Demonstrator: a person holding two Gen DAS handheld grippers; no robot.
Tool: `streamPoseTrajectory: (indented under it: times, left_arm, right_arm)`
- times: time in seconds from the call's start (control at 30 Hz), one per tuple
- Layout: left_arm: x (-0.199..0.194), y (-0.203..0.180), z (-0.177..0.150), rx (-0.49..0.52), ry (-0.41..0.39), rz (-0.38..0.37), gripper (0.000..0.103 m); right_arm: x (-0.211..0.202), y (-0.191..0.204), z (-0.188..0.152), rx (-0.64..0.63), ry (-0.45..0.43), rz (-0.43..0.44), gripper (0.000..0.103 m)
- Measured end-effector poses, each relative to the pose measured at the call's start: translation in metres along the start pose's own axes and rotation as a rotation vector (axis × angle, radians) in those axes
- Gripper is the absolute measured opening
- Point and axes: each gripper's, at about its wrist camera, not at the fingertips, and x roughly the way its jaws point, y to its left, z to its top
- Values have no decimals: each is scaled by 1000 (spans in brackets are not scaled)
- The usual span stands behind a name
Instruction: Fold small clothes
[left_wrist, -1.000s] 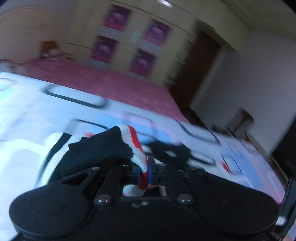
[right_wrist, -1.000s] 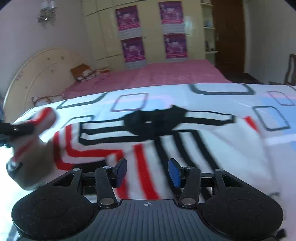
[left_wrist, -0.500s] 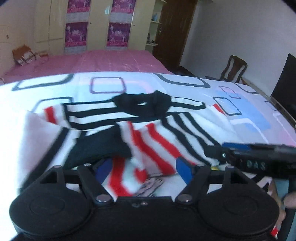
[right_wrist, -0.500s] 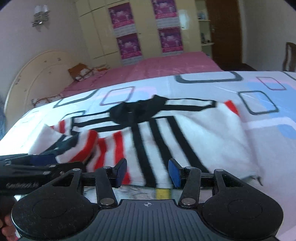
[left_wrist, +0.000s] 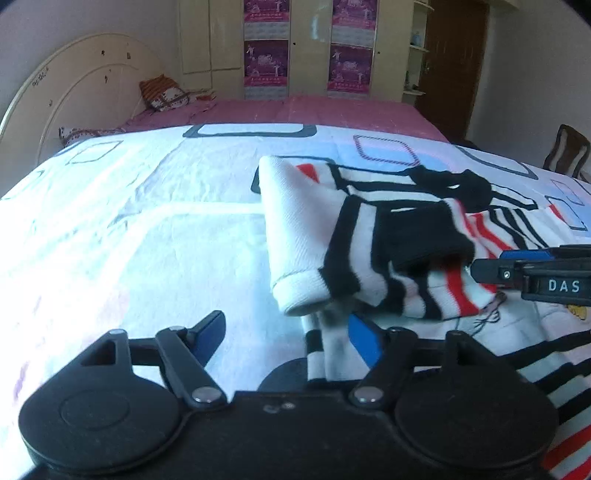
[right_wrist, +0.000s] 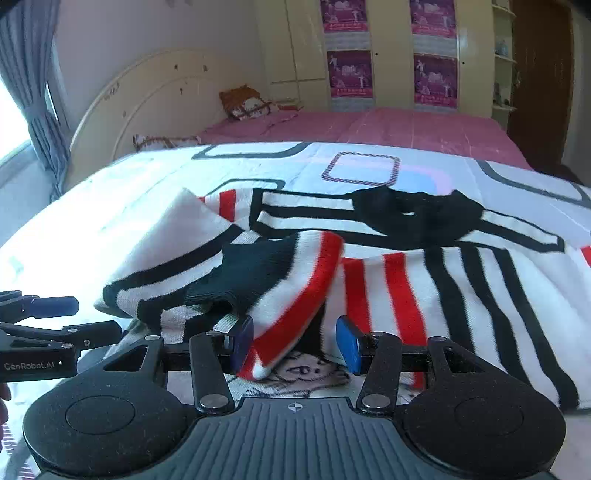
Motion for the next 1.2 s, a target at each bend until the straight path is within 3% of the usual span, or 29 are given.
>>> streamPoseTrajectory:
  times: [0.1, 0.2, 0.33, 0.4, 0.43, 0.57, 0.67, 0.9, 1.03, 1.17, 1.2]
  left_arm:
    - [9, 0, 4, 0, -20, -2, 64]
    - [19, -2, 11, -7, -41, -12, 46]
    - [22, -6, 12, 14, -79, -6, 31]
    - [19, -6, 12, 10, -107, -7, 27]
    - [17, -6, 13, 9, -122, -8, 24]
    - [18, -9, 12, 46, -138, -2, 22]
    - [25, -13, 11, 60, -105, -14, 18]
    - [33, -34, 8, 112, -80, -25, 20]
    - [35, -33, 5, 125, -57, -23, 20]
    - [30, -30, 6, 108, -45, -47, 22]
    - [28, -30, 7, 109, -39, -56, 28]
  right_arm:
    - [1, 6, 1, -1, -7, 21, 49]
    - [13, 11, 2, -36, -6, -63, 49]
    - [26, 6, 8, -20, 3, -81, 49]
    - [24, 4, 12, -13, -13, -72, 17]
    - [21, 1, 14, -6, -31, -72, 13]
    - [0, -27, 25, 86, -104, -90, 5]
    - [-20, -56, 33, 144, -144, -129, 5]
    - [-32, -121, 11, 387, -72, -128, 5]
    - [-37, -134, -4, 414, -66, -214, 6]
    - [-43, -144, -9, 430, -47, -203, 6]
    - [-43, -144, -9, 417, -42, -203, 6]
